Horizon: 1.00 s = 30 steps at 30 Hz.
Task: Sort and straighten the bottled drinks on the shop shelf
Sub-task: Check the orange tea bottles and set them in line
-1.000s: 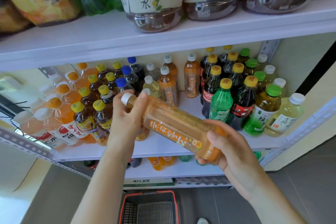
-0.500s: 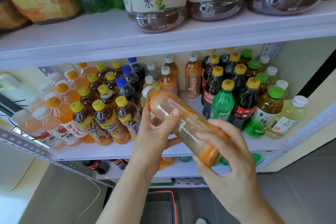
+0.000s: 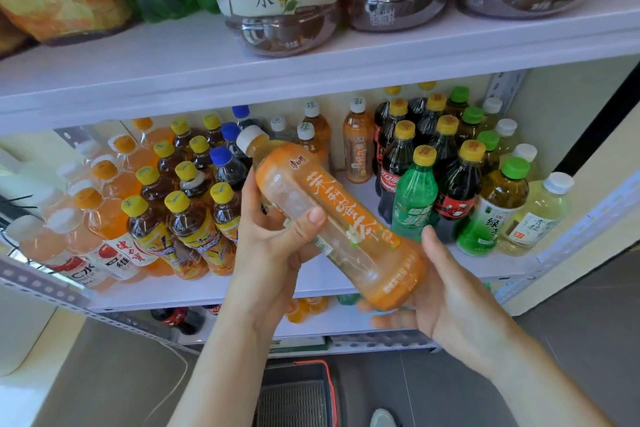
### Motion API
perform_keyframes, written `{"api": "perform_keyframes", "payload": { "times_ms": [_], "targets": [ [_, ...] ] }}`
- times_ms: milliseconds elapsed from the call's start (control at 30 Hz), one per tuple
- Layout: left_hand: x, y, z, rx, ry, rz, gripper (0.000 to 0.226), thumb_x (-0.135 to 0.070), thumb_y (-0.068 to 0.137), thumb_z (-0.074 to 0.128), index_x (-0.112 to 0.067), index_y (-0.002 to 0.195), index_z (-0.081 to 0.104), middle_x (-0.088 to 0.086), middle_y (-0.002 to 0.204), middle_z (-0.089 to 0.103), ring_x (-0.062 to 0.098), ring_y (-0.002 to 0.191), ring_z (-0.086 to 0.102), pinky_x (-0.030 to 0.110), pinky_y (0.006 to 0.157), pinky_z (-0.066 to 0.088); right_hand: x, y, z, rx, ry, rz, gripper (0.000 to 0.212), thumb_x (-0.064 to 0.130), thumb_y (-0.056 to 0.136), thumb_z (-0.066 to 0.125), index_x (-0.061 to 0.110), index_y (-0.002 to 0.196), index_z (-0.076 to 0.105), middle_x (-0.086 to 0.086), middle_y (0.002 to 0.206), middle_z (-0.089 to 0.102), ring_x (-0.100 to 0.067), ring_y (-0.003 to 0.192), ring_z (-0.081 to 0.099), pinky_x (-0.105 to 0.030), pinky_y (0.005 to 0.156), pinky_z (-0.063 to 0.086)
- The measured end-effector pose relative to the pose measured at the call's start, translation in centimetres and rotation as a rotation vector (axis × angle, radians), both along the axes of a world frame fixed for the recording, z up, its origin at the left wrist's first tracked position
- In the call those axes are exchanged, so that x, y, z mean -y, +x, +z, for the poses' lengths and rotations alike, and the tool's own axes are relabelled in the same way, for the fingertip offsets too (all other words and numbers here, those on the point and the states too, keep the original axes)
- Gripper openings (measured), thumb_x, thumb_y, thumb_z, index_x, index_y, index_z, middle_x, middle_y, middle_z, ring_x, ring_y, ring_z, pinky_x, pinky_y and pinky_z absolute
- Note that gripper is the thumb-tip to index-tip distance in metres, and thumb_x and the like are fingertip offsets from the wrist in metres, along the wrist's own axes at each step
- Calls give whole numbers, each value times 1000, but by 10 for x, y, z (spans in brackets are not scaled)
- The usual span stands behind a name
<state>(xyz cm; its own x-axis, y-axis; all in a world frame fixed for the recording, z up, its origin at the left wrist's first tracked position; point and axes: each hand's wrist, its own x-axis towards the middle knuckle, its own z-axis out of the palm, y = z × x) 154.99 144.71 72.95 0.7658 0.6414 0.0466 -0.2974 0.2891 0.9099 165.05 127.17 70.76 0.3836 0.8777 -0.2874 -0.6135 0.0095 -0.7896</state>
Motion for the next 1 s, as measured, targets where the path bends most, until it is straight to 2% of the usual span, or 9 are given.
{"api": "perform_keyframes", "payload": {
  "times_ms": [67,167,267,367,500,667,767,867,1000],
  "targets": [
    [2,0,1,21,-10,-60,87,-11,66,79,-18,144,40,13,110,67,32,100,67,50,78,58,-1,0,0,-60,30,103,71,66,73,69,9,115,69,-30,110,67,-36,84,72,-40,63,60],
    [3,3,3,-3,-26,-104,78,-16,68,77,-12,138,44,13,110,64,32,100,65,51,83,56,0,-1,-3,-30,71,56,67,57,60,85,11,108,72,-28,101,69,-36,82,72,-35,58,59],
    [3,7,5,-104,24,-12,68,-34,68,77,-16,129,53,8,110,67,30,102,66,53,87,56,-1,-7,-8,64,69,-6,68,48,54,91,18,111,71,-20,103,70,-32,86,69,-38,67,59],
    [0,9,4,-199,180,74,61,-50,67,76,-28,120,58,-2,105,73,23,103,70,36,79,58,-1,-14,-14,112,76,-88,67,39,50,95,24,110,69,-12,105,71,-26,88,69,-43,77,59],
    [1,10,-1,-211,182,182,61,-52,66,80,-32,119,57,-3,107,73,17,100,70,30,76,58,-1,-20,-12,431,-38,-229,59,32,55,87,36,110,65,-1,107,69,-21,92,69,-37,80,58],
    [10,14,-9,-91,-163,354,55,-34,73,75,-14,121,58,8,100,68,22,86,69,39,76,59,0,-20,-10,905,-105,-275,66,26,63,87,39,120,56,13,115,57,-10,100,61,-12,72,51],
    [12,13,-10,-50,-226,398,54,-30,72,73,-13,120,56,8,91,64,19,76,67,35,69,59,0,-20,-8,988,-110,-223,67,26,64,86,40,121,54,14,119,51,-9,106,57,-11,76,49],
    [10,9,-11,-28,-198,391,49,-27,72,72,-14,117,57,6,86,65,18,72,66,34,65,58,0,-14,-4,753,-96,-127,62,39,63,84,41,119,56,7,116,56,-14,97,66,-21,74,54],
    [8,7,-10,3,-188,343,68,-32,61,77,-11,122,56,9,91,66,22,78,67,39,70,60,-5,-6,-1,68,-12,56,66,52,59,86,22,115,66,-18,113,65,-29,85,70,-36,63,57]
  ]
}}
